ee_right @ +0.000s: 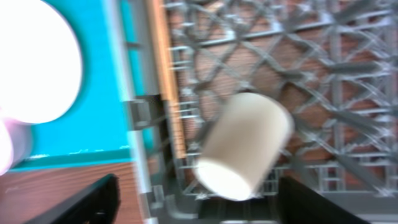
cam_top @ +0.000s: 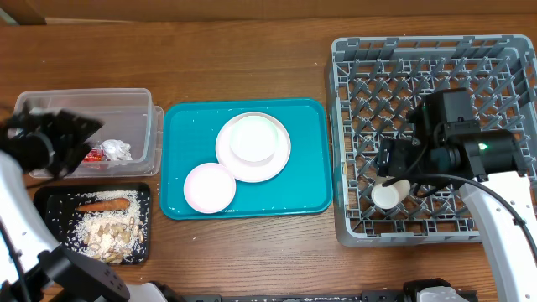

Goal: Sort waste into correct bins and load items into the dishwasher

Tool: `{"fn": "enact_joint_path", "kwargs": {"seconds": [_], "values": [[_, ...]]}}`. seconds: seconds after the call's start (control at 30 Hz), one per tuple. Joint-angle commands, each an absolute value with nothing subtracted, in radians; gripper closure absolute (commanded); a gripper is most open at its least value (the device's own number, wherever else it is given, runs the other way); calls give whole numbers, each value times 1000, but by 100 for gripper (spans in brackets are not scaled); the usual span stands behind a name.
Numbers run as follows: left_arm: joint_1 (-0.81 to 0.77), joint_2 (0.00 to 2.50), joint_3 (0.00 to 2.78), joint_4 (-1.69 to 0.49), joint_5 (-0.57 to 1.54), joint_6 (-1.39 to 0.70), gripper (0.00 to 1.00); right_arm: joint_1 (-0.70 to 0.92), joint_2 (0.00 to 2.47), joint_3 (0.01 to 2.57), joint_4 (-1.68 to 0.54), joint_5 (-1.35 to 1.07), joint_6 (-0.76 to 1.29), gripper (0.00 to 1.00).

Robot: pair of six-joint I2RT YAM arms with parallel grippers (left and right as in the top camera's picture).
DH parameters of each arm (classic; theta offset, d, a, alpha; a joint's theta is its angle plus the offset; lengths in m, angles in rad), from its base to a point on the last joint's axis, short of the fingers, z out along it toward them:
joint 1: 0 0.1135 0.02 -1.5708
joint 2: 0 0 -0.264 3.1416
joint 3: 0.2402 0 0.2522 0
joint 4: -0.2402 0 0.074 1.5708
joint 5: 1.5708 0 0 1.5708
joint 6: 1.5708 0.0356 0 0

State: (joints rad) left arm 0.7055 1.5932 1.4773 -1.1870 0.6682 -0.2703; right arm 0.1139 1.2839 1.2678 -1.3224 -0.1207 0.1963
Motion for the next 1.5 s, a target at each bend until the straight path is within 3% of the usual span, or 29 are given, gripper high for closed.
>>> {"fn": "enact_joint_path", "kwargs": {"seconds": [0.0,0.07,0.13,0.33,0.4,0.5,0.63,1.07,1.47], "values": [[781,1565,1496,-1237,386,-369,0,120,1280,1286,-1339,-318,160,32],[817,1566,1495,-1260,354,-374,0,126,1280,1272,-1345,-405,159,39],[836,1566,1495,-1259,356,-375,0,148,1281,1261,-1340,-444,155,40],[837,1566,1495,-1257,356,-374,0,269,1282,1256,-1314,-334,167,41],[837,1566,1495,-1256,356,-374,0,310,1282,1256,-1310,-332,168,46],[837,1566,1495,-1256,356,-374,0,347,1290,1256,-1367,-215,266,67],[837,1566,1495,-1256,355,-374,0,352,1307,1245,-1450,4,410,83],[837,1566,1495,-1256,355,-374,0,323,1386,1121,-1373,34,424,85],[837,1566,1495,-1256,355,-374,0,184,1423,1123,-1255,249,423,82]]}}
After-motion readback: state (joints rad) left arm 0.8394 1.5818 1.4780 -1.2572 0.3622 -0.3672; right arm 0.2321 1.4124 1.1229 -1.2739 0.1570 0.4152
